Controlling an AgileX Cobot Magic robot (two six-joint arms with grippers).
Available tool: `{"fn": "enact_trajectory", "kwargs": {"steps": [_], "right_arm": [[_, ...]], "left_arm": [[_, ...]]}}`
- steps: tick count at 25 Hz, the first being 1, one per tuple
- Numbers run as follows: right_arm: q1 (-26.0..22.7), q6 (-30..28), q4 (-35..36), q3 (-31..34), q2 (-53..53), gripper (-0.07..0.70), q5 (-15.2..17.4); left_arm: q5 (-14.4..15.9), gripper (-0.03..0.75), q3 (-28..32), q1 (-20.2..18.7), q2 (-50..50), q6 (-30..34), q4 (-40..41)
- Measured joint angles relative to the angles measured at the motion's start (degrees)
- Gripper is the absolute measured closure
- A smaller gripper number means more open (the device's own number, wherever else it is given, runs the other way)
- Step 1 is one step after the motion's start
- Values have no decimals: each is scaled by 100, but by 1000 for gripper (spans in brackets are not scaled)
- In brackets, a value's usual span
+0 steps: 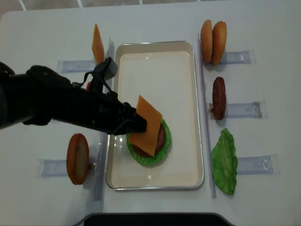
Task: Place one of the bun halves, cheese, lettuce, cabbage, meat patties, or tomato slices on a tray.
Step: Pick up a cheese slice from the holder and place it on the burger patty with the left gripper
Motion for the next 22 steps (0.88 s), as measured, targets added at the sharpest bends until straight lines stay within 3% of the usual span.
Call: {"fn": "enact_trajectory", "kwargs": {"steps": [22], "right_arm": [[0,0,0,0,0,54,0]], "left_arm": [[1,679,0,0,201,216,-101]]}}
